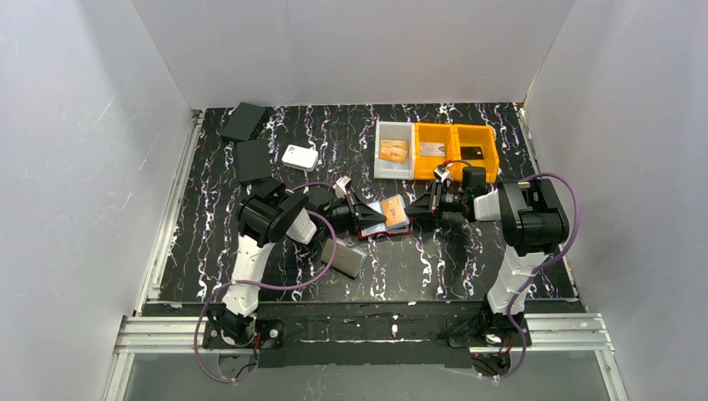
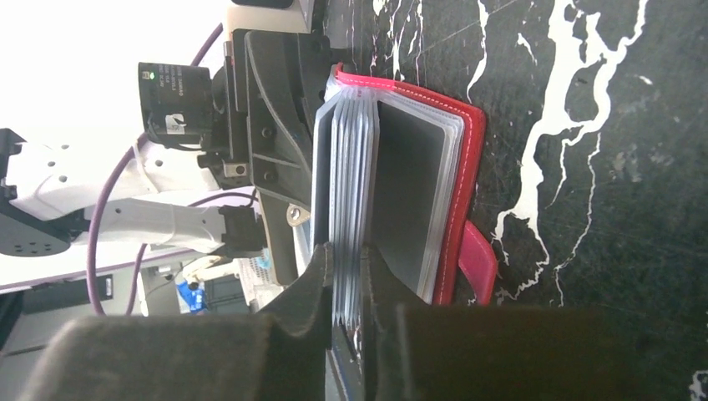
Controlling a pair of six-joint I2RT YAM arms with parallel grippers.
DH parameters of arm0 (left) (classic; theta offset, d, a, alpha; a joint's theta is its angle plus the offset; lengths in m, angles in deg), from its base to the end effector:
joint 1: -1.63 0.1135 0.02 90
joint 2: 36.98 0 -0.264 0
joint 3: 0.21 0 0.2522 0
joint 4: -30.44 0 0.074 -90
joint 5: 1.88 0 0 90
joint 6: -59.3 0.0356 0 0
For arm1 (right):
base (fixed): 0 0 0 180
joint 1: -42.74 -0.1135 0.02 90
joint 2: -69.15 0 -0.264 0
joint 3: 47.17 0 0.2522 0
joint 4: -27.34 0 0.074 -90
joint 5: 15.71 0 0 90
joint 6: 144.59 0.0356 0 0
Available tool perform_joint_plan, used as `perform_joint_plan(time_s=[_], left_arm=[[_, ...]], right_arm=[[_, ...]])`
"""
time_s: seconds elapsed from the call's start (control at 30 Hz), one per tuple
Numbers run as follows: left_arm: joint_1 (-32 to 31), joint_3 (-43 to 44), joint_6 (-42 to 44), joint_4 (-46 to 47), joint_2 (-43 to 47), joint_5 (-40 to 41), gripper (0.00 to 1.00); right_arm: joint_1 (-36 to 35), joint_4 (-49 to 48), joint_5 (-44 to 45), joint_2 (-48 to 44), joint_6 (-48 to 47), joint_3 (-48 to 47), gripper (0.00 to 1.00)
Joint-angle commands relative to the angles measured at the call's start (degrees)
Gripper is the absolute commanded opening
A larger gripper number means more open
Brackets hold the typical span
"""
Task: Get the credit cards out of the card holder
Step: Remove the credit card from the card holder.
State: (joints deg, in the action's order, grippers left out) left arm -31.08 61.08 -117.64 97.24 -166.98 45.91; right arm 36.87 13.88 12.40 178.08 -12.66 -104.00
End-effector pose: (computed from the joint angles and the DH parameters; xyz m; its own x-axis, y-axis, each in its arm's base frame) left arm 0.3081 -0.2263 0.0774 -0.9654 -0.2590 -0.0310 0.0235 0.0319 -0.9992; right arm 0.3265 0.0651 0.1075 -0.9523 0.2186 -0.2131 -0.1306 0.3389 0.9317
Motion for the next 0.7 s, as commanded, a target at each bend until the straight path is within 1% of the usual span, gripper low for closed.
perform_joint_plan(time_s=[0.0, 0.03, 0.13, 0.23, 0.47, 0.67], left_arm=[[-0.97, 1.33, 0.1, 3.01, 0.79, -0.41, 0.0], [-0.96, 1.26, 0.05, 3.03, 0.79, -0.34, 0.0], [-0.8, 1.09, 0.01, 3.03, 0.86, -0.21, 0.0], [-0.38, 0.74, -0.05, 3.03, 0.97, -0.15, 0.0], [1.11, -0.62, 0.01, 3.03, 1.57, -0.71, 0.0], [1.68, -1.2, -0.15, 3.03, 1.67, -1.1, 0.0]], right_arm=[[-2.22, -0.16, -4.52, 0.55, -0.47, -1.7, 0.04], [-2.15, 0.64, -4.4, 0.55, -1.23, -1.86, 0.01], [-1.68, 5.49, -3.19, 0.3, -5.3, -2.76, 0.01], [-0.76, 7.47, -1.77, 0.19, -7.04, -2.74, 0.01], [1.99, 8.85, 0.49, -0.64, -8.87, -2.05, 0.01], [2.83, 9.17, 1.51, -0.8, -9.27, -1.67, 0.01]])
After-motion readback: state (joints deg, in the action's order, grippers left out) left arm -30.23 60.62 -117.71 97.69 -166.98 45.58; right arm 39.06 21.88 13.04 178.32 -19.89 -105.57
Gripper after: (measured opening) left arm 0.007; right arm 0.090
